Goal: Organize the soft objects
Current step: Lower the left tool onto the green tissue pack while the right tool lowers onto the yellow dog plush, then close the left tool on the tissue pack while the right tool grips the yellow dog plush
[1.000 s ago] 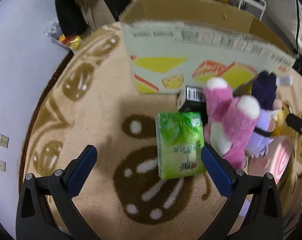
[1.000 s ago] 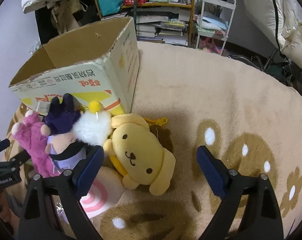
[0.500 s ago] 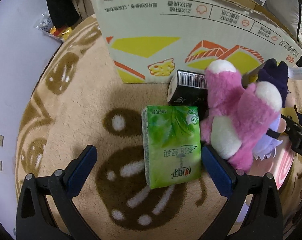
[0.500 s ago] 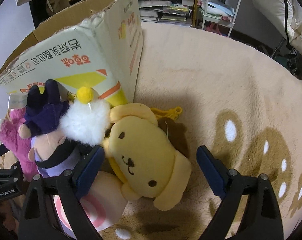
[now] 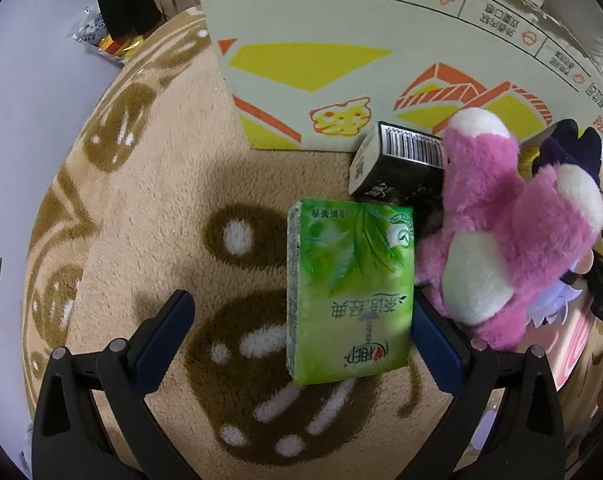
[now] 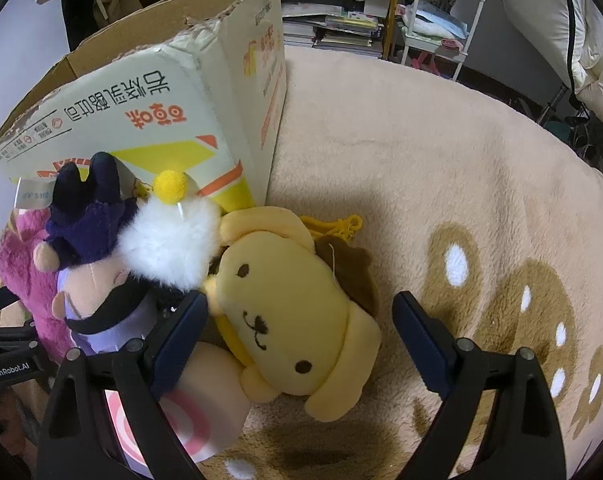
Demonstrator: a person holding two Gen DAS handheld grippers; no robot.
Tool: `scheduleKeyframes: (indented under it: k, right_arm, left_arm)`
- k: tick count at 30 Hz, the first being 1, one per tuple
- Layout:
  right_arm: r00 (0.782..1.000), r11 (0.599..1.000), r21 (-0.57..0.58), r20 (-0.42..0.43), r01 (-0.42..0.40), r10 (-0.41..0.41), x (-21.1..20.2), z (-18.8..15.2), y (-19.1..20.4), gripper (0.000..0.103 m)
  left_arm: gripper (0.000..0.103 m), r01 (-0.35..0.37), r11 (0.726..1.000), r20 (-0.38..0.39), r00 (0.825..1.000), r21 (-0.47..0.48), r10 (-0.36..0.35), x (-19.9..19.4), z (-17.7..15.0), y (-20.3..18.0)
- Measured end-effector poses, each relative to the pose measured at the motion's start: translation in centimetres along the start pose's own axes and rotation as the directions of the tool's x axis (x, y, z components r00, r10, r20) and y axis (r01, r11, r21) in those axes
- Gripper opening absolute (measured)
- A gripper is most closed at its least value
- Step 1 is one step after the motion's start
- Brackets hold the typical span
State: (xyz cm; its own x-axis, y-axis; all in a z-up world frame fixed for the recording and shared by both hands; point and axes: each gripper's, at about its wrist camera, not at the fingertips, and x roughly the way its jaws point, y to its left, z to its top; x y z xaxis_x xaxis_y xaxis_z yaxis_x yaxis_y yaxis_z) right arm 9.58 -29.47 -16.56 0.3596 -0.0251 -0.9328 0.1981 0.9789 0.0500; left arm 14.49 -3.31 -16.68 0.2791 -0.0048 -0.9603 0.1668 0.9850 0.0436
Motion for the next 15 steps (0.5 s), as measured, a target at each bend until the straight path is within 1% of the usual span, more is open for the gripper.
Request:
scheduleKeyframes:
  k: [1,4,5,8,9,10,14,15]
  right_arm:
    - [1.0,1.0,0.003,0.0,0.001,-0.001,0.0,0.0,0.0,0.097]
    - [1.0,1.0,0.005,0.003,0.014,-0.014,-0.2,0.0,-0.1,0.097]
    - [1.0,1.0,0.005,0.003,0.016,-0.016,-0.2,0.1,-0.1,0.097]
    - [1.0,1.0,0.003,0.003,0.016,-0.016,-0.3,0.0,-0.3,0.097]
    - [1.0,1.0,0.004,0.002,0.014,-0.014,-0.4,0.0,-0.3,0.097]
    - [1.0,1.0,0.004,0.002,0.011,-0.011,-0.4,0.0,-0.3,0.094]
    - [1.0,1.0,0.022,-0.004,-0.018,0.018,-0.6,-0.1,-0.4,0.086]
    - [0.999,0.999,0.026,-0.008,-0.041,0.041,-0.6,-0.2,-0.4,0.081]
  left_arm:
    - [0.093,0.007,1.0,0.003,1.0,0.002,-0.007,0.0,0.0,0.0]
    - [0.085,0.02,1.0,0.014,1.0,0.022,-0.02,-0.3,-0.1,-0.3]
    - [0.084,0.019,0.999,0.017,1.0,0.029,-0.019,-0.3,-0.2,-0.5]
    - [0.074,0.027,0.999,0.024,0.999,0.041,-0.028,-0.4,-0.3,-0.8]
    - [0.069,0.032,0.999,0.023,0.999,0.041,-0.033,-0.4,-0.3,-0.9]
    - [0.064,0.035,0.999,0.023,0.999,0.04,-0.036,-0.5,-0.5,-1.2]
    - [0.059,0.016,0.999,0.034,0.999,0.045,-0.018,-0.7,-1.0,-1.9]
    - [0.056,0.014,0.999,0.038,0.999,0.045,-0.016,-0.7,-1.1,-2.0]
